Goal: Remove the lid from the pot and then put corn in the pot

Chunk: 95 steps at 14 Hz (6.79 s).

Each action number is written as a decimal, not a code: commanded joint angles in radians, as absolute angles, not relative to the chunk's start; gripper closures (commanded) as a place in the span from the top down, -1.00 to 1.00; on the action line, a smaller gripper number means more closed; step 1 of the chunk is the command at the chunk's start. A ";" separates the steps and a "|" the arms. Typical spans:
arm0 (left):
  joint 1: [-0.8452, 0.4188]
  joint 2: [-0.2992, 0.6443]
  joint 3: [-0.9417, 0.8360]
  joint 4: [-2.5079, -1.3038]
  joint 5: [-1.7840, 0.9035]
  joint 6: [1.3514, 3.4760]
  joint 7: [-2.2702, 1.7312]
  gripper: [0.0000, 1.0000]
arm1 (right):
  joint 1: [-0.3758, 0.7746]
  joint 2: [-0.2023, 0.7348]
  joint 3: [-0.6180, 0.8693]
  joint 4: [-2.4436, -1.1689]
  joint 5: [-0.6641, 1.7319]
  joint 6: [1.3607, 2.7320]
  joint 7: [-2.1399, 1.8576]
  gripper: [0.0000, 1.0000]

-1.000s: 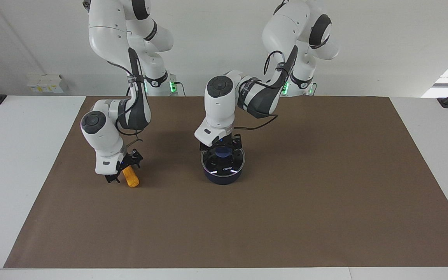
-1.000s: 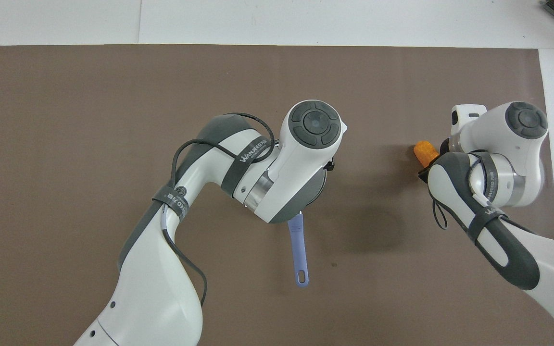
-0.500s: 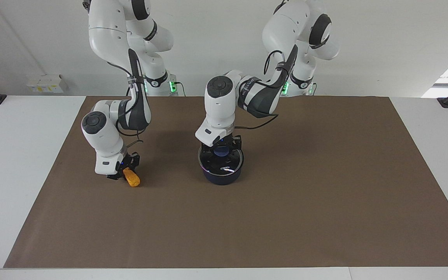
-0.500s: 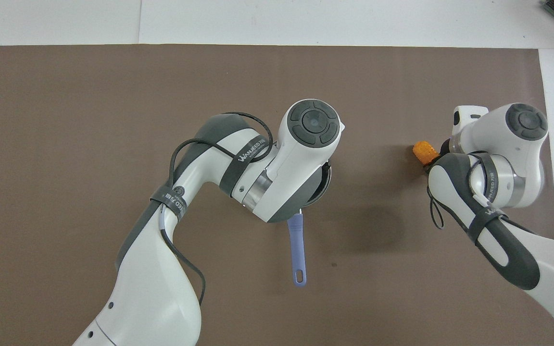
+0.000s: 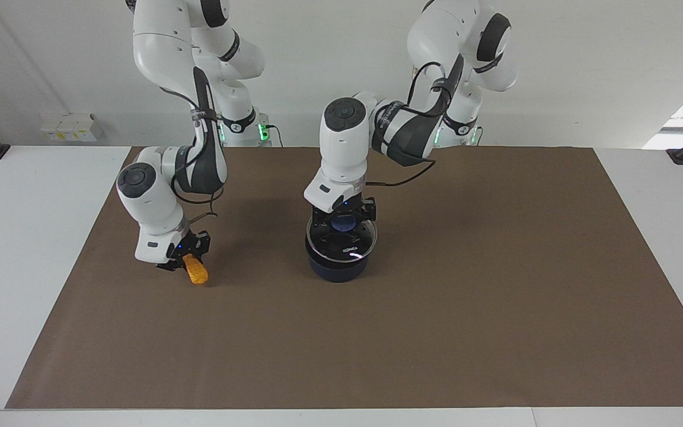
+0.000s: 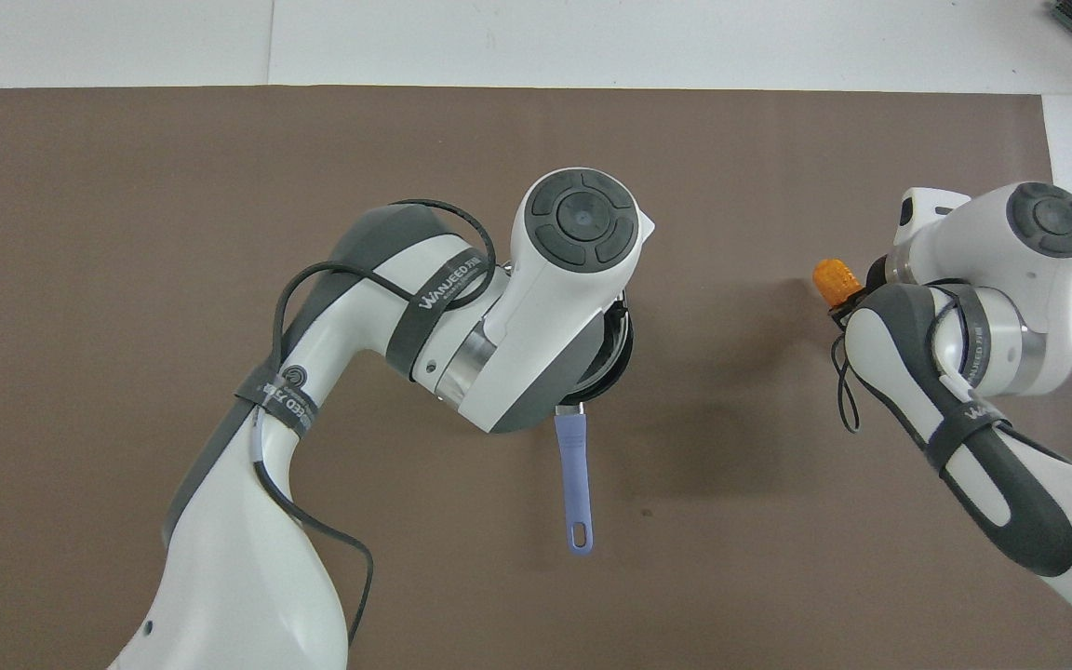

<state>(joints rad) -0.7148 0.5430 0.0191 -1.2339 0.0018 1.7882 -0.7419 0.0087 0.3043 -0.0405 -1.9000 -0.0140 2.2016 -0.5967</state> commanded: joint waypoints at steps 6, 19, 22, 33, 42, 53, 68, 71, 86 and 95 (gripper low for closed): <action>-0.576 0.404 0.018 -1.423 0.023 1.769 -0.525 -1.00 | 0.150 0.233 -0.028 -1.695 -0.018 1.904 -0.294 -1.00; -0.325 0.102 0.018 -2.116 0.014 2.276 -0.089 -1.00 | 0.529 0.429 -0.008 -1.537 0.014 1.976 0.346 -1.00; -0.331 0.022 0.017 -2.275 0.014 2.376 -0.101 -1.00 | 0.548 0.443 -0.008 -1.561 0.017 1.988 0.344 -1.00; -0.344 0.011 0.015 -2.379 0.011 2.437 -0.112 0.99 | 0.545 0.474 -0.006 -1.638 0.021 2.069 0.278 -1.00; -0.327 0.054 0.017 -2.215 0.011 2.369 -0.100 1.00 | 0.531 0.480 -0.008 -1.666 0.106 2.148 0.229 0.18; -0.146 0.101 0.017 -1.876 -0.033 2.139 -0.071 1.00 | 0.474 0.257 -0.101 -1.631 0.057 1.982 0.267 1.00; -0.052 0.112 0.017 -1.516 -0.002 1.608 0.057 1.00 | 0.089 -0.078 -0.103 -1.575 0.055 1.469 0.078 1.00; -0.058 0.113 0.015 -1.430 0.005 1.501 0.058 1.00 | 0.049 -0.083 -0.104 -1.580 0.052 1.473 0.084 1.00; -0.060 0.071 0.015 -1.427 0.003 1.450 0.067 1.00 | 0.061 -0.121 -0.100 -1.517 -0.026 1.456 0.083 1.00; -0.052 0.069 0.014 -1.394 -0.006 1.424 0.060 1.00 | 0.061 -0.124 -0.095 -1.520 -0.025 1.453 0.078 1.00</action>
<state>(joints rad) -0.0577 0.0769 0.0161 -1.3960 -0.0186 1.4245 0.0560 0.0623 -0.1080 -0.0989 -1.5038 -0.0313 1.4662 0.0926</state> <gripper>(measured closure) 0.000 0.000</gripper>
